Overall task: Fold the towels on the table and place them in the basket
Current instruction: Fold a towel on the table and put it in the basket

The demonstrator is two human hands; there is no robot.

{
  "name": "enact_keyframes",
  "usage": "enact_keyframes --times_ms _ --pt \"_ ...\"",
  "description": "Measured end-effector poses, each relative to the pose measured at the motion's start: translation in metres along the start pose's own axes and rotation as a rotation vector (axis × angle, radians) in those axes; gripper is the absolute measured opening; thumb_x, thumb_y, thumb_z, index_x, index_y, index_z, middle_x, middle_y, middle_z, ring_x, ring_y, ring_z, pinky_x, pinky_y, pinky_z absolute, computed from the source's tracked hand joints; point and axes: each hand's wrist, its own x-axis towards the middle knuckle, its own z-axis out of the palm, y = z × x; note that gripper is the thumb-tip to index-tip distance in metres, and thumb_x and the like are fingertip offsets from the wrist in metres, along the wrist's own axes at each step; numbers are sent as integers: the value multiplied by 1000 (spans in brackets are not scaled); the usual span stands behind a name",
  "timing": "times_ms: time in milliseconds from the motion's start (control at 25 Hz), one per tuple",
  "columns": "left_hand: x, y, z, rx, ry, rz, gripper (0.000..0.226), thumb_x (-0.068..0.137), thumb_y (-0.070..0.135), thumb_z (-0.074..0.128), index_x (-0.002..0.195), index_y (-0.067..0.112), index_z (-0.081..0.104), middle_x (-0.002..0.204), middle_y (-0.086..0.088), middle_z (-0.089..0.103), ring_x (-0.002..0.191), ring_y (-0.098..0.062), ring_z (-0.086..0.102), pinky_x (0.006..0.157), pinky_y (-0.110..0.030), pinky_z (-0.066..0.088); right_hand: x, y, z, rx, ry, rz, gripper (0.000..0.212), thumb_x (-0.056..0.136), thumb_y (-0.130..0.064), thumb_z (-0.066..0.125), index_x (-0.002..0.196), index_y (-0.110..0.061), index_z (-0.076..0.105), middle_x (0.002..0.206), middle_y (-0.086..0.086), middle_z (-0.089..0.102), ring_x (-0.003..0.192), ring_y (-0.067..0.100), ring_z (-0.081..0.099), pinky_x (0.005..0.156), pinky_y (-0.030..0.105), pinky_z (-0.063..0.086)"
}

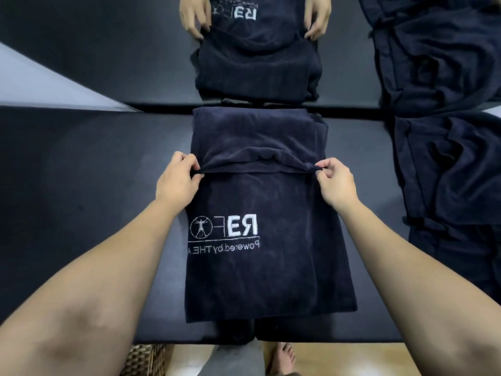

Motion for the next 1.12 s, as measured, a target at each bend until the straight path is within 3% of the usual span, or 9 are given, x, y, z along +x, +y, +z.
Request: enact_keyframes --times_ms 80,280,440,560,680,800,960,1000,1120 --pt "-6 1 0 60 30 -8 16 91 22 67 94 26 52 107 8 45 86 -20 54 68 -39 47 -5 0 -1 -16 -1 -2 18 99 -13 50 105 -26 61 76 -13 62 72 9 56 62 20 42" --pt "-5 1 2 92 17 -109 13 92 25 64 99 26 54 109 2 45 88 -24 55 73 -41 48 0 9 -1 64 -32 140 19 99 -14 41 91 -26 54 73 -2 76 70 21 65 70 35 52" --pt "0 -2 11 -52 -115 -171 25 89 30 71 104 25 52 107 2 46 93 -25 59 86 -41 49 -1 6 5 176 -54 282 7 99 -22 57 103 -19 53 95 10 75 66 21 60 59 34 50" --pt "-2 -2 17 -199 -85 -250 33 87 31 74 111 23 52 112 3 43 97 -23 58 93 -40 47 -5 1 18 289 -90 410 50 92 -38 72 130 -17 45 101 7 68 68 19 59 57 33 51" --pt "-4 5 18 -296 -51 -297 51 84 42 78 123 24 50 120 7 44 102 -16 55 94 -35 45 1 -7 28 316 -64 440 51 87 -46 76 123 -22 49 88 4 63 61 17 51 49 28 42" --pt "10 12 18 -505 7 -449 60 85 57 72 127 20 51 114 5 55 101 -16 57 88 -30 44 14 -13 37 360 -22 396 35 88 -42 74 98 -17 52 81 6 56 60 19 46 46 26 37" --pt "38 22 11 -575 -163 -689 42 88 54 68 107 17 63 85 1 61 73 -20 57 64 -30 47 25 -22 40 335 -33 468 43 89 -37 71 126 -18 57 110 -3 62 95 20 60 61 32 53" --pt "43 24 10 -561 -194 -679 35 89 48 68 104 17 64 80 1 62 65 -19 56 57 -28 45 27 -24 39 327 -48 480 36 90 -32 69 122 -18 57 108 -2 63 92 20 60 61 32 55" --pt "59 40 -6 -694 -278 -673 18 93 34 62 96 16 61 61 -2 61 43 -15 53 43 -20 36 36 -38 35 480 -146 522 29 92 -15 63 118 -19 50 89 4 62 58 17 57 47 26 50"
